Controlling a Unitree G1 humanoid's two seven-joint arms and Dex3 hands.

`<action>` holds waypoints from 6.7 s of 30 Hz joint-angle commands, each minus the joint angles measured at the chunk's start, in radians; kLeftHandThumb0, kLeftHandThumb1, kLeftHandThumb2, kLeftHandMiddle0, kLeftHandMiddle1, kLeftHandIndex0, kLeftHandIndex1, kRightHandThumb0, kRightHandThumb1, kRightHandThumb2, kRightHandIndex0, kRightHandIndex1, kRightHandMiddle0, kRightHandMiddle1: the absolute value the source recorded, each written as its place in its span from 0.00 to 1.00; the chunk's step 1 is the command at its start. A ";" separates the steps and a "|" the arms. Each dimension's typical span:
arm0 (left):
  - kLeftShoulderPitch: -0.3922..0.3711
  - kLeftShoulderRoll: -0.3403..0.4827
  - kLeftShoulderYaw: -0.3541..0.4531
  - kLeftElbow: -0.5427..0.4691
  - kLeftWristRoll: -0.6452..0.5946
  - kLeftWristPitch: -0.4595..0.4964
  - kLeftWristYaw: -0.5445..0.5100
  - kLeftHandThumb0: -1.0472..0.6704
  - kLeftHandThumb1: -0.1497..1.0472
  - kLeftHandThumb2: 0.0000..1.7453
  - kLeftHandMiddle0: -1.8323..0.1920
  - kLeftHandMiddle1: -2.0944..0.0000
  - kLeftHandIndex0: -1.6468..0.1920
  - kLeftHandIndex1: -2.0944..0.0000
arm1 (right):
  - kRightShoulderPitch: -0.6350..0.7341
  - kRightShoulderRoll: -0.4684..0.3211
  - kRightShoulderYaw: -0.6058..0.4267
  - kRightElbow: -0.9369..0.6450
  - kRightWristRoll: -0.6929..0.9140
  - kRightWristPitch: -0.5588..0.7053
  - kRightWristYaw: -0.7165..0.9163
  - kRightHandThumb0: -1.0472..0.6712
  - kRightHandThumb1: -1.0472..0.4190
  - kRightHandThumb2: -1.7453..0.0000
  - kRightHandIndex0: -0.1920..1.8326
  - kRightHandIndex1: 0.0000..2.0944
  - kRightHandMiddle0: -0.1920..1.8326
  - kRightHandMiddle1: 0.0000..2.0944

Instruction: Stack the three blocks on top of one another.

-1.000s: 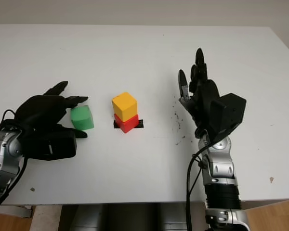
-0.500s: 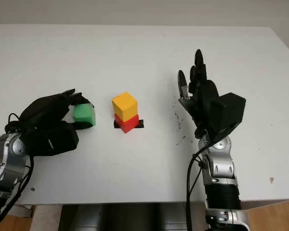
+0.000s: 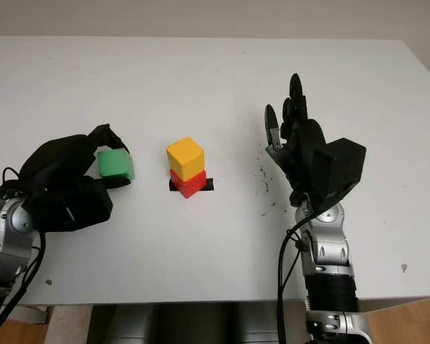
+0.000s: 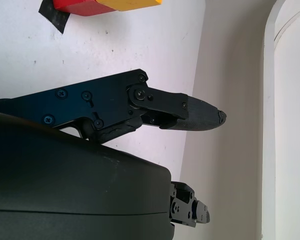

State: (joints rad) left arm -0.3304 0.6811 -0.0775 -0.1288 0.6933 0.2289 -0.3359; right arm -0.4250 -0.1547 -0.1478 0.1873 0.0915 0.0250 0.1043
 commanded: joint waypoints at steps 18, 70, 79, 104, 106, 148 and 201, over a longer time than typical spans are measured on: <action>-0.485 0.149 -0.049 0.138 -0.157 -0.119 -0.383 0.38 0.98 0.03 0.72 0.98 0.73 0.34 | 0.021 0.013 0.005 -0.029 0.015 0.013 -0.008 0.30 0.00 0.67 0.01 0.02 0.02 0.03; -0.983 -0.099 -0.193 0.800 -0.379 -0.684 -0.544 0.32 0.95 0.03 0.78 0.98 0.71 0.23 | 0.045 0.003 0.021 -0.045 -0.017 0.013 -0.032 0.27 0.00 0.68 0.02 0.03 0.03 0.02; -0.983 -0.087 -0.222 0.750 -0.348 -0.700 -0.570 0.35 0.95 0.03 0.79 0.98 0.69 0.26 | 0.047 0.011 0.019 -0.048 -0.013 0.018 -0.035 0.27 0.00 0.69 0.02 0.03 0.02 0.02; -1.000 -0.091 -0.273 0.747 -0.271 -0.751 -0.598 0.37 0.95 0.03 0.82 0.98 0.69 0.27 | 0.054 0.016 0.018 -0.047 -0.007 0.023 -0.049 0.27 0.00 0.70 0.03 0.03 0.03 0.03; -1.003 -0.093 -0.274 0.755 -0.264 -0.765 -0.587 0.37 0.95 0.03 0.82 0.98 0.69 0.27 | 0.054 0.015 0.019 -0.049 -0.007 0.029 -0.050 0.26 0.00 0.70 0.03 0.03 0.03 0.03; -1.028 -0.112 -0.300 0.835 -0.205 -0.876 -0.499 0.35 0.93 0.03 0.80 0.97 0.68 0.28 | 0.071 0.033 0.016 -0.074 0.010 0.048 -0.052 0.26 0.00 0.71 0.03 0.03 0.03 0.03; -0.997 -0.095 -0.301 0.765 -0.228 -0.801 -0.590 0.26 0.82 0.02 0.96 0.98 0.76 0.82 | 0.072 0.031 0.031 -0.054 -0.029 0.022 -0.049 0.27 0.00 0.67 0.02 0.02 0.02 0.02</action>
State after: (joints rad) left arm -1.3228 0.5716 -0.3819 0.6535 0.4767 -0.5743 -0.9160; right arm -0.3570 -0.1218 -0.1187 0.1321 0.0629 0.0561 0.0550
